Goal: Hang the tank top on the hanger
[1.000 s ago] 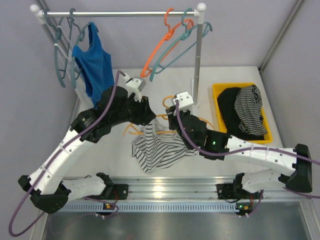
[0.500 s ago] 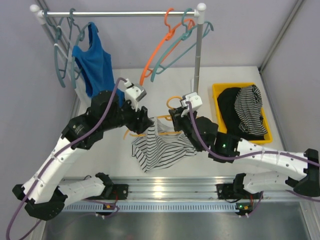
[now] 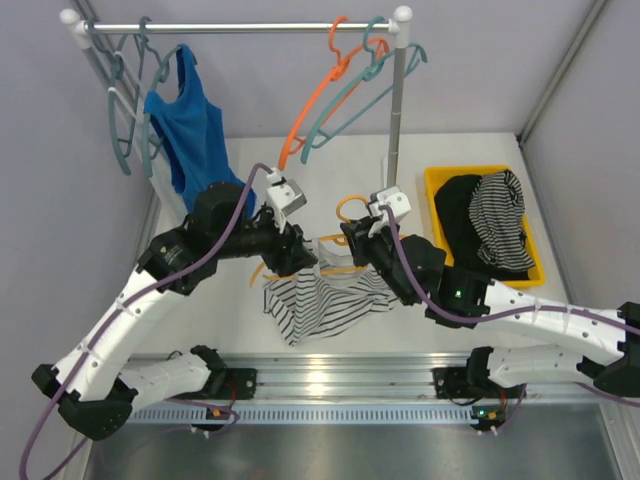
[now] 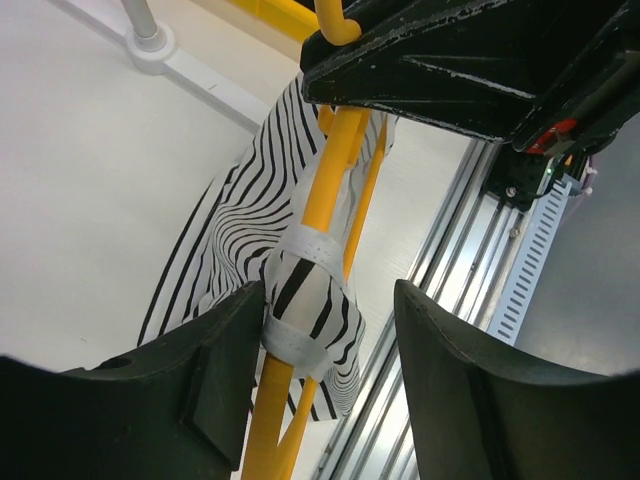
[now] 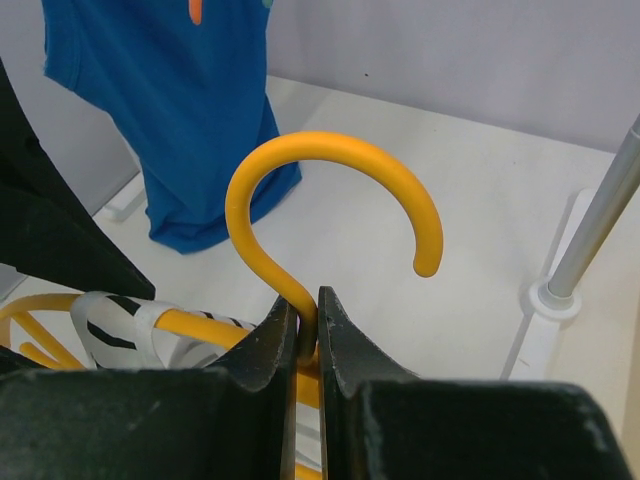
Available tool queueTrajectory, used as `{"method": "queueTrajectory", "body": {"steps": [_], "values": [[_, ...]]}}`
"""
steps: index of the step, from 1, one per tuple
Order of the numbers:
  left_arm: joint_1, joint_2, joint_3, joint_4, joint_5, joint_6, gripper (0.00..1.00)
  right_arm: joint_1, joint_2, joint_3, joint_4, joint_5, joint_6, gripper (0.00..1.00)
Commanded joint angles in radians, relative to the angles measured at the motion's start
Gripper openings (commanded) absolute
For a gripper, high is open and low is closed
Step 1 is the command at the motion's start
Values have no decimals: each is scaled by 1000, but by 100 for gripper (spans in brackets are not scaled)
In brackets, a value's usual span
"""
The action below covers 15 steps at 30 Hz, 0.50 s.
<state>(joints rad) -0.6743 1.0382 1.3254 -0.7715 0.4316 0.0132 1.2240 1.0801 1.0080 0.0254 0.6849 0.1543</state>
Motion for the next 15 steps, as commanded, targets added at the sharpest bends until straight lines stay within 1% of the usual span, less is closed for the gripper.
{"method": "queueTrajectory", "body": {"steps": [1,7,8,10,11,14,15], "values": [[10,8,-35,75,77,33,59,17,-22,17,33,-30,17,0],[16,-4,-101,118,108,11,53,17,-22,21,22,-38,22,0],[16,-6,-109,132,111,8,49,17,-22,21,19,-39,25,0],[16,-18,-133,155,127,-10,45,17,-23,21,16,-42,28,0],[15,-29,-144,181,133,-10,40,17,-22,21,16,-44,28,0],[16,-50,-183,231,141,-67,31,19,-19,23,10,-44,30,0],[15,-59,-208,244,137,-94,19,17,-20,26,8,-44,31,0]]}}
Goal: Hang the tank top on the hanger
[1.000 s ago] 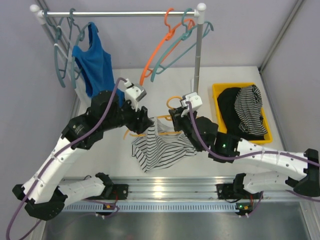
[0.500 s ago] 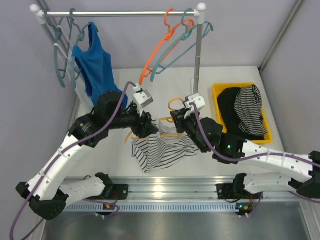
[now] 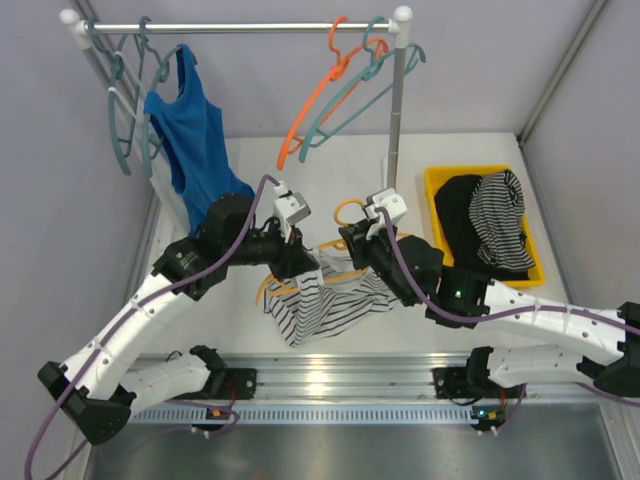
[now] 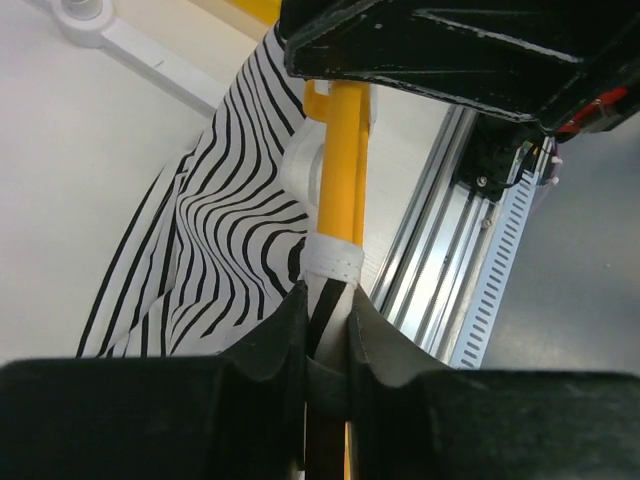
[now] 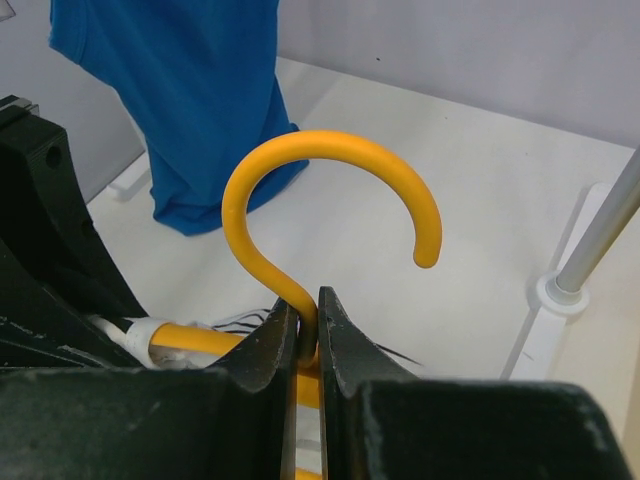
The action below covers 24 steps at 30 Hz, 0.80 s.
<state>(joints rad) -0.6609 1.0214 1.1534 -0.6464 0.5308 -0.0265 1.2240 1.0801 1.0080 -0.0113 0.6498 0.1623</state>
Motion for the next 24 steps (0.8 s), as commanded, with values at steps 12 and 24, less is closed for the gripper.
{"method": "queueTrajectory", "body": {"steps": [12,24], "values": [[3,-224,-293,332,-25,-248,0,17,18,47,25,-12,40,0],[3,-363,-417,409,-170,-288,0,17,47,90,-26,-18,66,53]]}}
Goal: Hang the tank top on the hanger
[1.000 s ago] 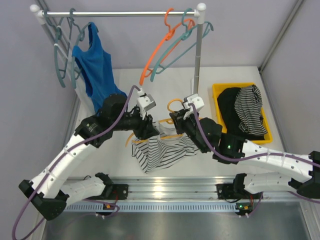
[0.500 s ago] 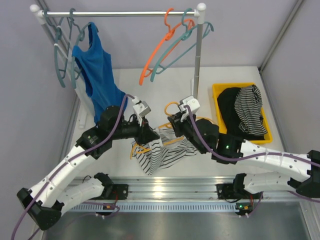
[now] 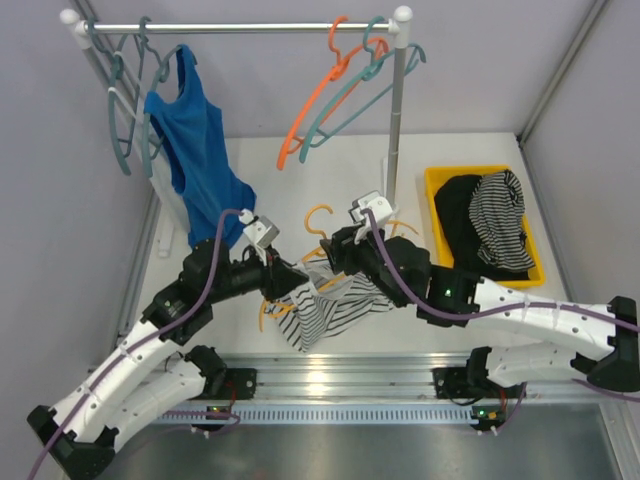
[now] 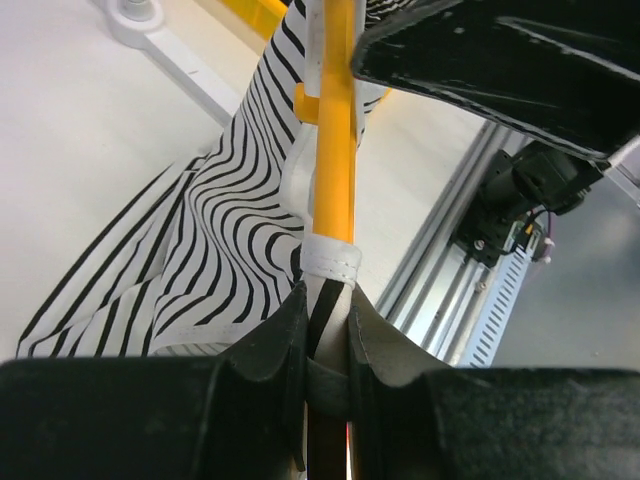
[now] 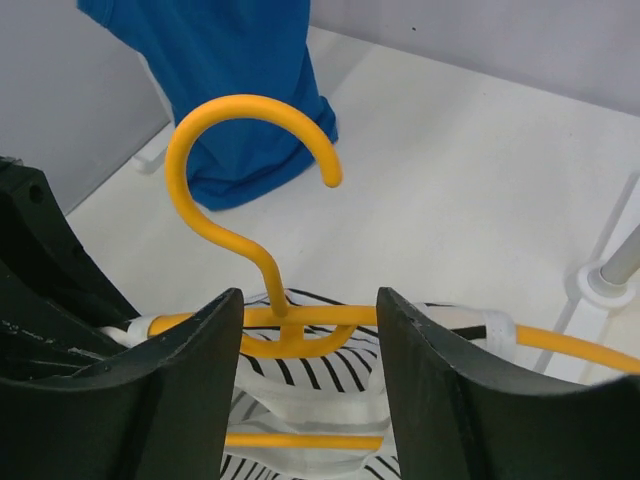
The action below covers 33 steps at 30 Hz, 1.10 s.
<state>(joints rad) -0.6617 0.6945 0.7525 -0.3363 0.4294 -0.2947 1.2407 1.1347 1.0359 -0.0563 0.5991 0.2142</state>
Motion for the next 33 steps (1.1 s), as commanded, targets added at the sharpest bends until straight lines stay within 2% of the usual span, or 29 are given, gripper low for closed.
{"method": "queueTrajectory", "body": {"steps": [1,2,5,11,18,20,26,33], "values": [[2,-50,-21,97,-83,-18,0,0,-12,62,15,34,16,57],[4,-56,-28,94,-102,-17,0,0,-15,64,12,34,17,63],[4,-78,-45,82,-133,-17,0,0,-30,64,-3,45,24,72],[4,-118,-54,-29,-195,-18,0,-1,-91,61,-66,103,48,78],[4,-205,-73,-125,-369,-58,0,-1,-188,46,-152,198,74,79],[2,-237,-65,-150,-466,-67,0,-1,-229,26,-169,215,83,80],[4,-201,73,-291,-730,-35,0,-1,-306,15,-240,238,114,80],[4,-8,304,-363,-931,93,0,-1,-332,35,-306,232,126,80]]}}
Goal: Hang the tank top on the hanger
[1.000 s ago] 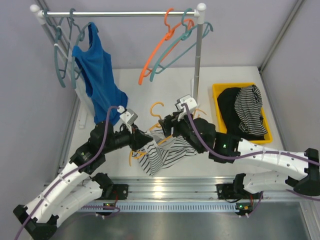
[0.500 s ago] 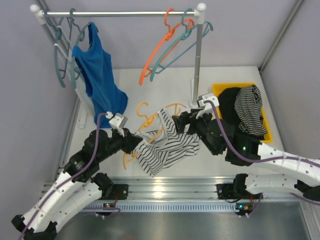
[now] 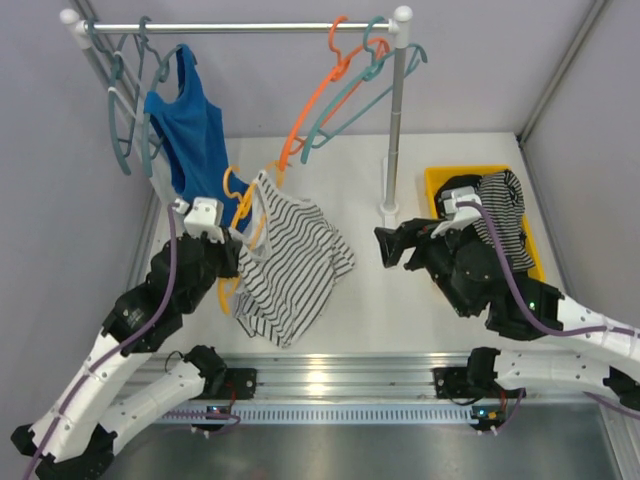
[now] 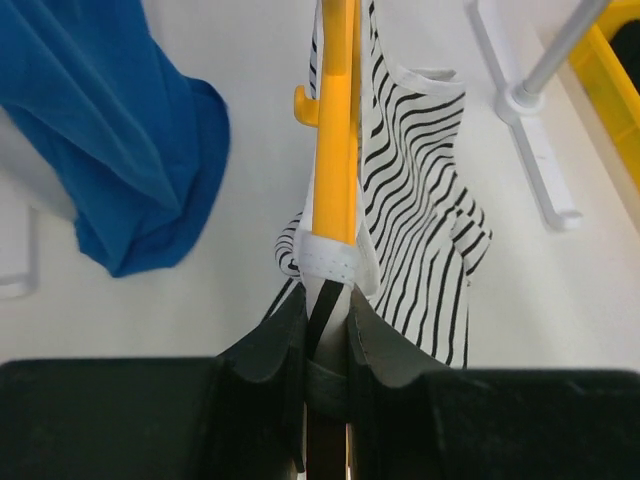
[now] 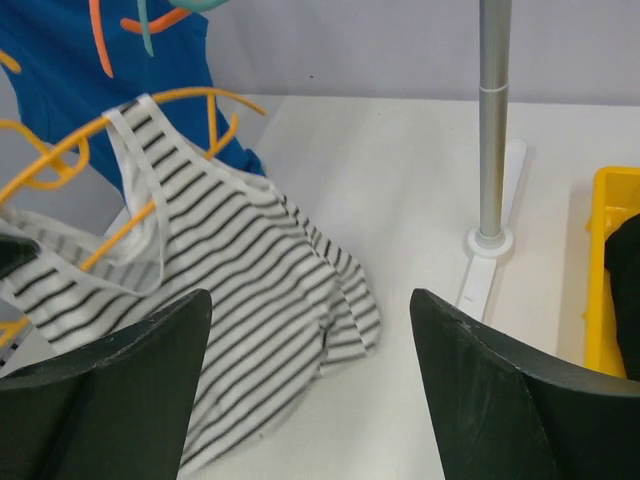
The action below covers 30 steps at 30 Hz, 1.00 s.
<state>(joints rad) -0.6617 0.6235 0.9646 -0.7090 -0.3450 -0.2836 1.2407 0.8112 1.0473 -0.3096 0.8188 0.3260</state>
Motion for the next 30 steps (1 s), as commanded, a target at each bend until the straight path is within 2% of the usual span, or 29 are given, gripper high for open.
{"method": "queueTrajectory", "body": {"steps": [1,5,8,11,12,13,15,24,30], "values": [[2,83,132,13,-175,99,0,-1,-12,29,-59,13,13,79],[11,200,259,28,-216,173,0,-1,-27,46,-83,-1,12,79],[62,295,379,23,-177,227,0,-1,-40,54,-97,-10,10,78],[198,393,511,-12,-7,250,0,-1,-50,57,-102,-24,5,78],[279,439,543,-26,44,251,0,-1,-53,59,-106,-29,7,78],[313,456,606,-35,139,248,0,-1,-55,60,-108,-32,8,78],[368,502,660,-47,198,251,0,-1,-61,62,-109,-37,7,78],[392,688,1017,-158,288,236,0,-1,-52,95,-114,-67,-18,77],[396,763,1140,-201,287,227,0,-1,-49,114,-114,-84,-25,77]]}}
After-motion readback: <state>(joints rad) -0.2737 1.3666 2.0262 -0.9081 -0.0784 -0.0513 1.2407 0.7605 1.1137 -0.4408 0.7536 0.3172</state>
